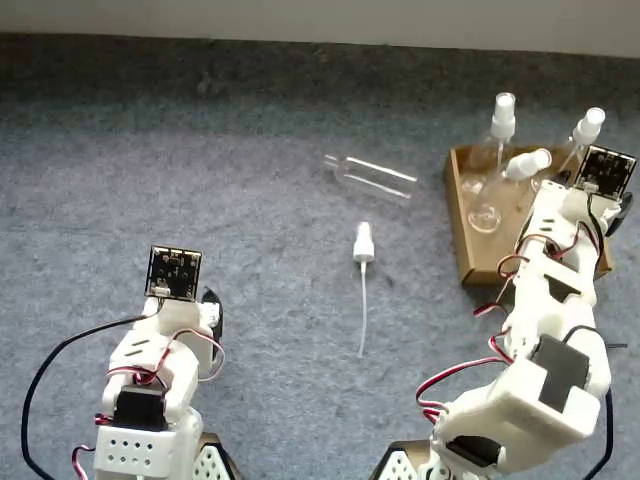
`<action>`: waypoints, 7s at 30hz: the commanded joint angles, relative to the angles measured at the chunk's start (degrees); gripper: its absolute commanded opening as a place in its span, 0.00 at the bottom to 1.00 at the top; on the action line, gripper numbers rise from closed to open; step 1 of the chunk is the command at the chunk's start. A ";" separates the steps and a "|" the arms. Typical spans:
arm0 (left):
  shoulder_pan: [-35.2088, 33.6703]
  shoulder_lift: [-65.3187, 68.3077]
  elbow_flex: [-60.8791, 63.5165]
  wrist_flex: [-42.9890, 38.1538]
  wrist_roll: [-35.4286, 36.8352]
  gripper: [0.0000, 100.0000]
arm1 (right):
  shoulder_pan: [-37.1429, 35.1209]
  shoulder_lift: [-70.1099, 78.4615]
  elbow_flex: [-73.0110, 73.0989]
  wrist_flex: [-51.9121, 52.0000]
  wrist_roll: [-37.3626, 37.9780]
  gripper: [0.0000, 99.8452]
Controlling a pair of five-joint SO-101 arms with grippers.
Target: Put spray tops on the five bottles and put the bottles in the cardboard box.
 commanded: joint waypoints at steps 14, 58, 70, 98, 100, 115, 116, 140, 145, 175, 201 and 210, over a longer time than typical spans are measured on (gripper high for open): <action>-0.22 -0.75 1.27 -1.23 -0.26 0.01 | -0.04 -21.58 -0.48 27.03 -0.70 0.30; -0.22 -0.75 1.27 -1.23 -0.26 0.01 | -29.67 -36.35 -23.34 66.33 8.26 0.30; -0.22 -0.75 1.27 -1.23 -0.26 0.01 | -35.91 -8.04 -51.74 78.11 8.88 0.30; -0.22 -0.75 1.27 -1.23 -0.26 0.01 | -42.15 26.68 -57.98 69.76 40.88 0.30; -0.22 -0.75 1.27 -1.23 -0.26 0.01 | -42.07 28.53 -57.98 68.44 40.88 0.30; -0.22 -0.75 1.27 -1.23 -0.26 0.01 | -37.93 35.47 -66.59 66.15 36.66 0.05; -0.22 -0.75 1.27 -1.23 -0.26 0.01 | -37.85 35.47 -67.38 66.15 35.69 0.05; -0.22 -0.75 1.27 -1.23 -0.26 0.01 | -38.37 35.65 -120.66 117.76 17.32 0.05; -0.31 -0.75 1.27 -1.23 -0.26 0.01 | -36.70 35.12 -129.27 120.66 12.66 0.05; -0.31 -0.75 1.27 -1.23 -0.26 0.01 | -34.15 -1.36 -110.11 120.66 8.26 0.05; -0.31 -0.75 1.27 -1.23 -0.26 0.01 | -34.15 -41.54 -38.46 114.68 8.53 0.05; -0.31 -0.75 1.27 -1.23 -0.26 0.01 | -34.15 -49.45 -10.95 98.42 8.44 0.05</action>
